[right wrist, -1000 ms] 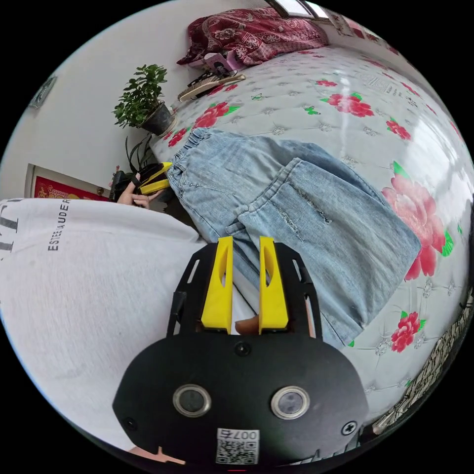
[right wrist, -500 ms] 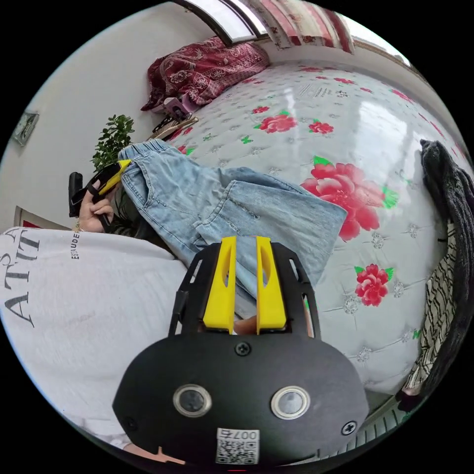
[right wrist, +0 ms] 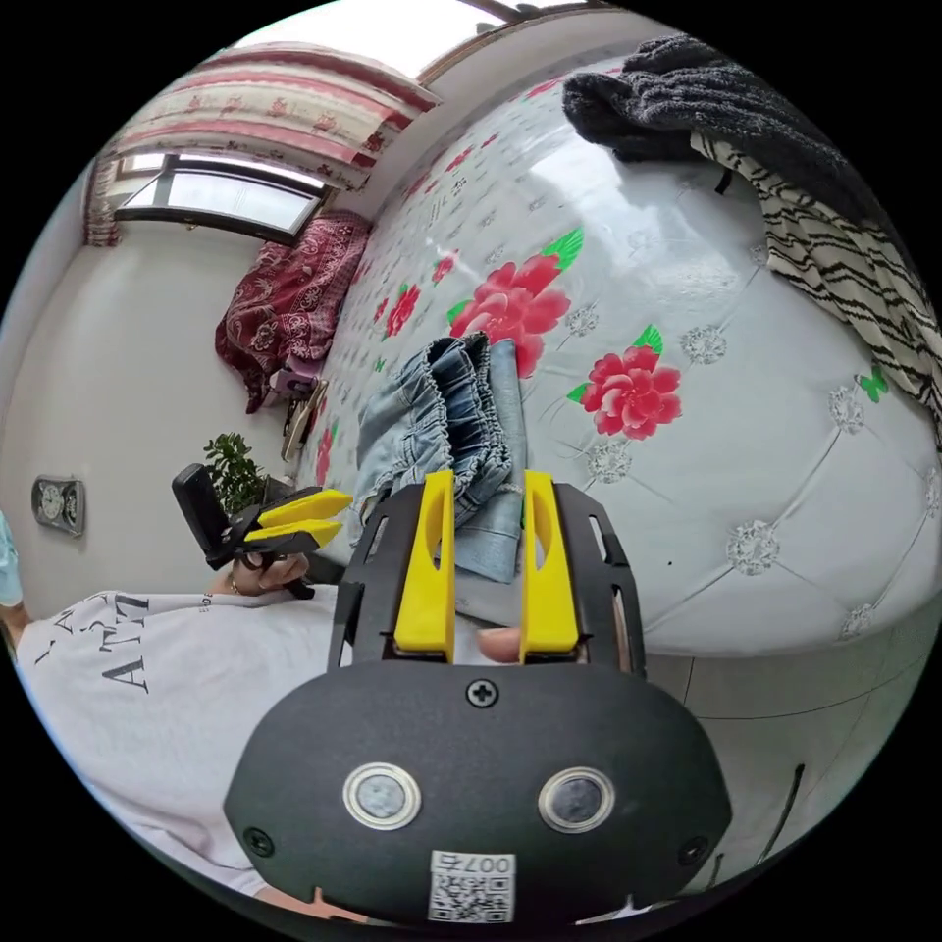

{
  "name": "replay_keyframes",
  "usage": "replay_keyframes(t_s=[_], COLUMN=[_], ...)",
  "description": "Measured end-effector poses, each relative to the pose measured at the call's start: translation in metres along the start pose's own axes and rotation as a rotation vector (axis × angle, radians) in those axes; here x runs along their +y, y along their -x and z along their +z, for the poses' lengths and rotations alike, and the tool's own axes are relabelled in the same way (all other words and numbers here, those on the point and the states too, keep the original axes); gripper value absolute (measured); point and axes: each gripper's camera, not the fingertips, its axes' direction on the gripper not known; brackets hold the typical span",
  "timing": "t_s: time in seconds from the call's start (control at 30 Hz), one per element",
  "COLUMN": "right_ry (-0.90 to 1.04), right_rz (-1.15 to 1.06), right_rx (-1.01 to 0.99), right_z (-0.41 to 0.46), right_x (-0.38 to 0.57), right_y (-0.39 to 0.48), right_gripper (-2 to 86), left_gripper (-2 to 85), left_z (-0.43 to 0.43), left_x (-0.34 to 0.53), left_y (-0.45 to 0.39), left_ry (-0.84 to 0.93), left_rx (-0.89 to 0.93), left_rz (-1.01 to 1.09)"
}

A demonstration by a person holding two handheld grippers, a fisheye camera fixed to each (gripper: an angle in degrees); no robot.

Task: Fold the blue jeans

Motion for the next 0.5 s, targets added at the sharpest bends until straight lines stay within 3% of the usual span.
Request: replay_keyframes(t_s=[0.13, 0.2, 0.5], right_ry=[0.118, 0.202, 0.259], right_rz=[0.019, 0.009, 0.106], right_rx=[-0.089, -0.115, -0.050], right_z=[0.016, 0.030, 0.050], right_x=[-0.017, -0.027, -0.057], right_y=[-0.027, -0.035, -0.035], right_gripper=[12.7, 13.3, 12.8], left_gripper=[9.6, 10.4, 11.6], left_z=[-0.024, -0.011, 0.063], left_x=[0.032, 0.043, -0.003], left_y=[0.049, 0.068, 0.084], left_ry=[-0.049, 0.009, 0.222], left_rx=[-0.099, -0.131, -0.029], left_rz=[-0.299, -0.402, -0.360])
